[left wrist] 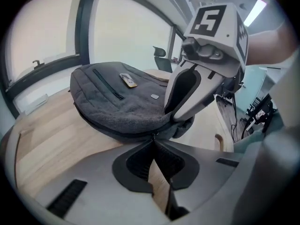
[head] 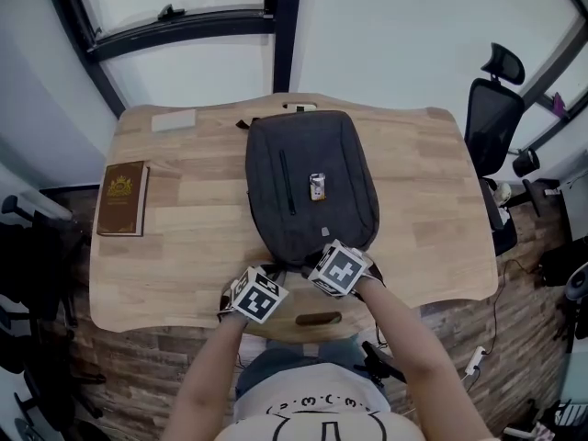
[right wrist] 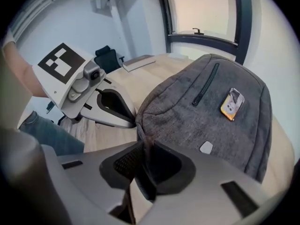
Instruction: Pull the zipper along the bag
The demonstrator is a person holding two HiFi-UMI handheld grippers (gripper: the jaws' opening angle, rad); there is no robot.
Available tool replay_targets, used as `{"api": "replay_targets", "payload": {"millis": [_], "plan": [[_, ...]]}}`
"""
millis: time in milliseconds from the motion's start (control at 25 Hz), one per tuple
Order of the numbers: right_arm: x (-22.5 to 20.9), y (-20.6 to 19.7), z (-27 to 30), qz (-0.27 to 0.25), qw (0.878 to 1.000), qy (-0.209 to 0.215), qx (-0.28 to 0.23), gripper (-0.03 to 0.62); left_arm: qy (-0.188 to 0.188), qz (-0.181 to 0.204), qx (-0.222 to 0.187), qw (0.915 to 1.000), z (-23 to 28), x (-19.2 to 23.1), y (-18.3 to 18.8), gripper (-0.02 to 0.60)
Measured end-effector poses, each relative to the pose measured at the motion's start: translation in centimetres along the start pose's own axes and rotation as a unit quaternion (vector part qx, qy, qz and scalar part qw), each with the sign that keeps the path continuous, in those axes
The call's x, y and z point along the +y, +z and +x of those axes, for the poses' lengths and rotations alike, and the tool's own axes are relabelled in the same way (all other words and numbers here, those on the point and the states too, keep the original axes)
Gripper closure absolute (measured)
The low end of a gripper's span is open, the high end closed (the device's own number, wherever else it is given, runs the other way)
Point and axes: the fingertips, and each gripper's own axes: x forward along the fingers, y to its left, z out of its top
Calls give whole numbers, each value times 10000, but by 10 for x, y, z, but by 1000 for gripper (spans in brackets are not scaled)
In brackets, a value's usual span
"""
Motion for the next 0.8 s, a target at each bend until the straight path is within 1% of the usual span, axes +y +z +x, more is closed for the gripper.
{"api": "replay_targets", "payload": {"millis": [120, 200, 320, 480, 640, 800], "plan": [[0, -1, 2, -144, 9998, 35, 139, 474, 14, -146, -26, 9999, -2, 6, -1, 562], [0, -1, 3, -132, 9997, 65, 181, 474, 88, -154, 4, 9998, -3, 16, -3, 563], [1, 0, 4, -136, 9996, 120, 237, 476, 351, -115, 77, 9993, -8, 45, -8, 563], [1, -1, 5, -365, 9981, 134, 482, 480, 539, 29, 218, 9983, -7, 87, -3, 563], [2, -3, 10, -558, 9956, 217, 715, 482, 575, 5, 275, 9980, -1, 125, 6, 561], [6, -5, 10, -575, 9952, 174, 776, 485, 625, 234, 367, 9971, 6, 151, 17, 561]]}}
